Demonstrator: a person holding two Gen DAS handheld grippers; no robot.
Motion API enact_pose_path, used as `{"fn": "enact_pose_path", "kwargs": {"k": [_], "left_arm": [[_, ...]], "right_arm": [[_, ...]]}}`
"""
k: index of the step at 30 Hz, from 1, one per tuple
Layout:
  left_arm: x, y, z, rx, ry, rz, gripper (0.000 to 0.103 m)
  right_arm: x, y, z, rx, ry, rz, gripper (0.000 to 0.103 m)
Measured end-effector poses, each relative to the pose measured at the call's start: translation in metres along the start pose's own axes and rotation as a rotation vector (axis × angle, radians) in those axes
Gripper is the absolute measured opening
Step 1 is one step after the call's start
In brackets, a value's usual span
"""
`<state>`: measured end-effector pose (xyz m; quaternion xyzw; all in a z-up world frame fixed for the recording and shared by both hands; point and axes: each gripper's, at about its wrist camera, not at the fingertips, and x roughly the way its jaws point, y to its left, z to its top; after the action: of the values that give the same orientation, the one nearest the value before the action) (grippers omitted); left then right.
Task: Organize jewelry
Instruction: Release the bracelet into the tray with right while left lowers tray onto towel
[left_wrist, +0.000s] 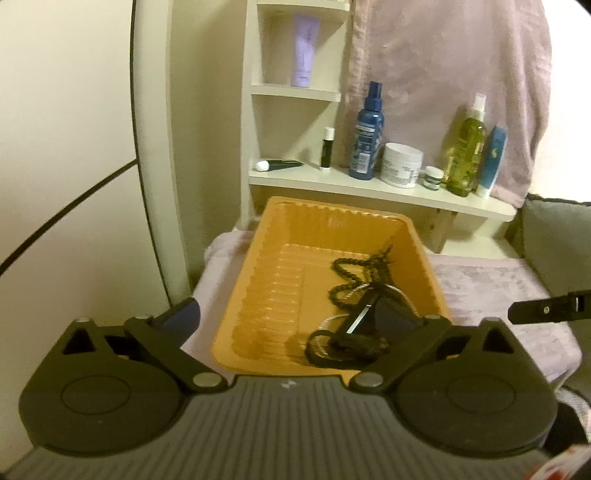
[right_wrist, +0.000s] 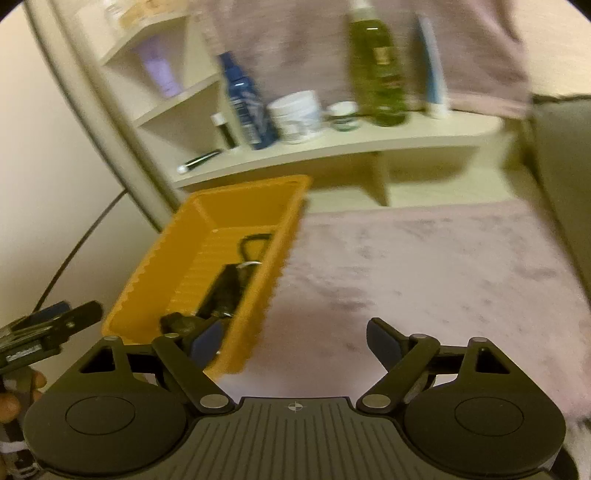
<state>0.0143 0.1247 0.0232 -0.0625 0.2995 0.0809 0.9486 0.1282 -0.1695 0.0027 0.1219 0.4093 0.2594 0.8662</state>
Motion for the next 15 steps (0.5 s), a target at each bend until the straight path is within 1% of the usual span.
{"fn": "enact_pose_path", "kwargs": {"k": [3,7,11,15], "left_arm": [[-0.005,-0.009,-0.001,0.004,0.024,-0.015,0.102],[-0.013,-0.022,-0.005,0.018,0.045,-0.034,0.102],[-0.021,-0.035,-0.01,0.025,0.085,-0.066,0.102],[-0.028,-0.047,-0.014,0.027,0.128,-0.064,0.102]], "right_arm": [[-0.016,-0.009,-0.006,0.012,0.005,-0.062,0.086],[-0.037,-0.016,-0.015,0.006,0.012,-0.119,0.087],[-0.052,-0.018,-0.023,-0.003,0.023,-0.158,0.087],[-0.062,-0.016,-0.031,-0.017,0.041,-0.164,0.087]]}}
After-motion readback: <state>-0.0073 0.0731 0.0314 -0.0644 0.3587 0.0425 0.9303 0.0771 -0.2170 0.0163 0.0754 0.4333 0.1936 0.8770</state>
